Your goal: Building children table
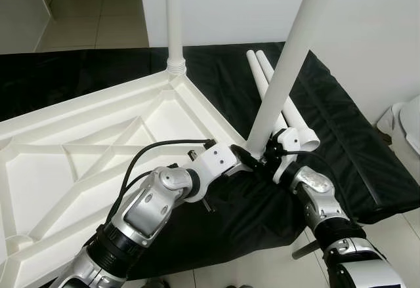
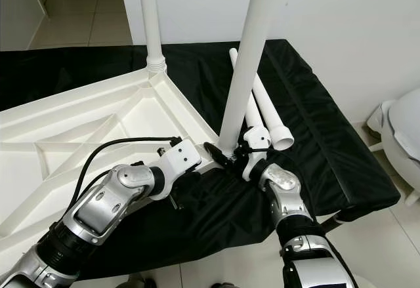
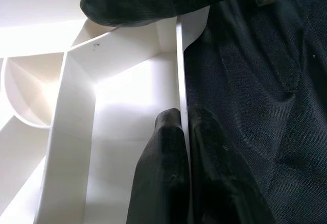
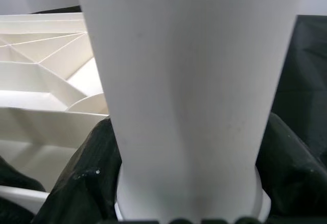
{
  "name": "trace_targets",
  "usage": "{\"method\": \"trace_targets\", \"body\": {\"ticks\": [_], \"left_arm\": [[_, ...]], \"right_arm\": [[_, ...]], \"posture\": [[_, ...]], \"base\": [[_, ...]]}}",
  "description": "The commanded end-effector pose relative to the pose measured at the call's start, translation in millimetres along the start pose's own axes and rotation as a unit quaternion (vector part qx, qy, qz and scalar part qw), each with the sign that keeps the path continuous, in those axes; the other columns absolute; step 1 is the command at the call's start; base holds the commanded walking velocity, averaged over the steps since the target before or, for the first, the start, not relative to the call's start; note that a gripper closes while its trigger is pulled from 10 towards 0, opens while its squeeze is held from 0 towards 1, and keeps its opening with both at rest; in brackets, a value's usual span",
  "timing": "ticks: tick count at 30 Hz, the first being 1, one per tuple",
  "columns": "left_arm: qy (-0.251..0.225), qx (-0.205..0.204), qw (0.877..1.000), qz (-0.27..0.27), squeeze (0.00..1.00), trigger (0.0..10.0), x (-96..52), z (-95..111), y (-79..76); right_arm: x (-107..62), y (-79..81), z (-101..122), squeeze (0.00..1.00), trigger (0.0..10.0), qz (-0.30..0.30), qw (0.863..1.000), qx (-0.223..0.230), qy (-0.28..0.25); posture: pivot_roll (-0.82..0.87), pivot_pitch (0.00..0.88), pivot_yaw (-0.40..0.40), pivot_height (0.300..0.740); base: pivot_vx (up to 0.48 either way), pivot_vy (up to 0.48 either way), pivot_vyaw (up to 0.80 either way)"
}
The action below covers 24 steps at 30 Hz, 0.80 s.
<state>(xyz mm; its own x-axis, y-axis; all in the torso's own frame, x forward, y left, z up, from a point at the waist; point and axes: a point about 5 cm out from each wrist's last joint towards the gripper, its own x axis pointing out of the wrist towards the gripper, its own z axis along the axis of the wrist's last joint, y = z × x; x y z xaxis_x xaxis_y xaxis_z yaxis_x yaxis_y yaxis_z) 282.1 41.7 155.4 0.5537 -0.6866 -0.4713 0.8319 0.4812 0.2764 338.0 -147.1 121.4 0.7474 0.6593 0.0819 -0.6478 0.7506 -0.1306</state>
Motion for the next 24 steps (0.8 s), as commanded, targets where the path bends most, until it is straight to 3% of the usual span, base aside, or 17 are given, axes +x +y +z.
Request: {"method": "trace_targets", "body": {"ticks": [1,6,11,14,17,19,24], "left_arm": [[-0.040,0.023,0.999,0.007,0.00,10.0,-4.2,16.6,1.9],[-0.040,0.022,0.999,0.007,0.00,10.0,-4.9,16.4,1.8],[-0.040,0.022,0.999,0.008,0.00,10.0,-5.0,16.3,1.8],[-0.040,0.021,0.999,0.006,0.00,10.0,-4.6,16.5,1.6],[-0.040,0.021,0.999,0.005,0.00,10.0,-4.5,16.6,1.4],[-0.042,0.020,0.999,0.006,0.00,10.0,-3.9,17.5,1.8],[-0.043,0.021,0.999,0.005,0.00,10.0,-3.7,18.0,1.7]], "right_arm": [[-4.4,4.7,-20.1,0.00,0.0,-0.116,0.991,0.049,0.038],[2.7,13.7,-19.3,0.00,0.0,-0.202,0.977,0.051,0.036],[3.8,16.6,-18.8,0.00,0.0,-0.209,0.976,0.051,0.032],[12.7,37.7,-19.1,0.00,0.0,-0.256,0.965,0.051,0.030],[15.3,42.9,-18.0,0.00,0.0,-0.277,0.959,0.047,0.031],[21.1,53.3,-15.8,0.00,0.0,-0.271,0.961,0.046,0.031],[21.1,53.9,-16.2,0.00,0.0,-0.270,0.961,0.046,0.035]], "posture": [[-0.02,0.111,-0.009,0.740],[-0.02,0.115,-0.007,0.740],[-0.02,0.115,-0.007,0.740],[-0.02,0.119,-0.007,0.740],[-0.02,0.120,-0.008,0.740],[-0.02,0.119,-0.006,0.740],[-0.02,0.119,-0.007,0.740]], "base": [[0.000,0.000,0.00],[0.000,0.000,0.00],[0.000,0.000,0.00],[0.000,0.000,0.00],[0.000,0.000,0.00],[0.000,0.000,0.00],[0.000,0.000,0.00]]}}
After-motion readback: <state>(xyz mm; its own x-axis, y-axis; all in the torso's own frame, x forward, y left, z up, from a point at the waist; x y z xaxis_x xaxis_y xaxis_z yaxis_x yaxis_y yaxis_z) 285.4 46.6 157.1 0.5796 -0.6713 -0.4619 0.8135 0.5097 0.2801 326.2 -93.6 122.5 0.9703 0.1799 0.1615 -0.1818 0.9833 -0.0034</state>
